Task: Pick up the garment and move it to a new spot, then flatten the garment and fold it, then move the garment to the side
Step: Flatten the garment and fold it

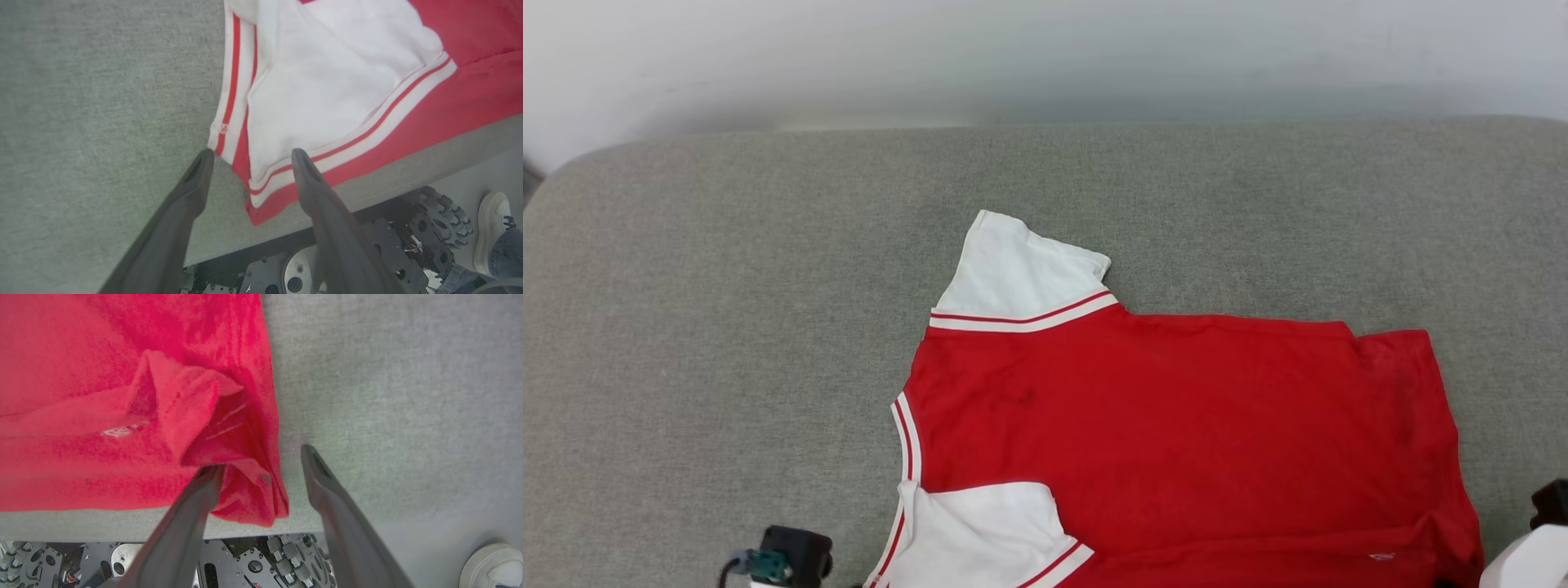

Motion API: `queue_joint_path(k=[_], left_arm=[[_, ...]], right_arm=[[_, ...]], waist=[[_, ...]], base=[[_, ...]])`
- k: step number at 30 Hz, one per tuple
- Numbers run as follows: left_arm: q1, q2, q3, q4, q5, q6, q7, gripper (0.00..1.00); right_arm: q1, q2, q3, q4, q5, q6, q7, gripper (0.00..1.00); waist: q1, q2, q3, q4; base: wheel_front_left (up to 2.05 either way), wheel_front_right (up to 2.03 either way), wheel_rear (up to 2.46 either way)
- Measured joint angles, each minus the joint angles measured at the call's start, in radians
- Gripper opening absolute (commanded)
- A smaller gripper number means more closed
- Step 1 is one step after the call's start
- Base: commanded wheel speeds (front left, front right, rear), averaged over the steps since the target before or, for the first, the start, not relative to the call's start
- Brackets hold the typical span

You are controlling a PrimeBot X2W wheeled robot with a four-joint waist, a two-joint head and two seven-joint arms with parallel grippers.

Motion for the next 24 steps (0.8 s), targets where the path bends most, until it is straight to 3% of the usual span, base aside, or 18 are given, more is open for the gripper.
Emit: queue_joint_path(k=[6,12,14,16,24], left_arm=[[-0.022,-0.028,0.065,0.013,0.012,-0.013,-0.128,1.00],[-0.067,-0.059,0.142,-0.001,0.075,-0.053,-0.344,1.00],[-0.073,-0.064,0.147,0.002,0.096,-0.054,-0.379,1.00],[-0.083,-0.093,0.176,0.013,0.138,-0.033,-0.463,1.00],[-0.081,-0.221,0.283,-0.005,0.282,-0.049,-0.508,1.00]], right_arm=[[-0.033,-0.007,-0.011,-0.026,0.015,0.000,-0.076,1.00],[-0.083,-0.036,0.034,-0.121,0.050,0.000,-0.260,1.00],[-0.089,-0.038,0.043,-0.131,0.054,0.000,-0.297,1.00],[-0.096,-0.034,0.064,-0.151,0.077,0.000,-0.407,1.00],[-0.093,-0.019,0.133,-0.160,0.062,0.000,-0.723,1.00]], waist=[[-0.0001,0.0000,-0.024,-0.006],[0.0000,0.0000,-0.047,-0.013],[-0.0001,0.0000,-0.050,-0.013],[0.0000,0.0000,-0.055,-0.014],[-0.0001,0.0000,-0.056,-0.015]], base=[[0.00,0.00,0.00],[0.00,0.00,0.00],[0.00,0.00,0.00],[0.00,0.00,0.00],[0.00,0.00,0.00]])
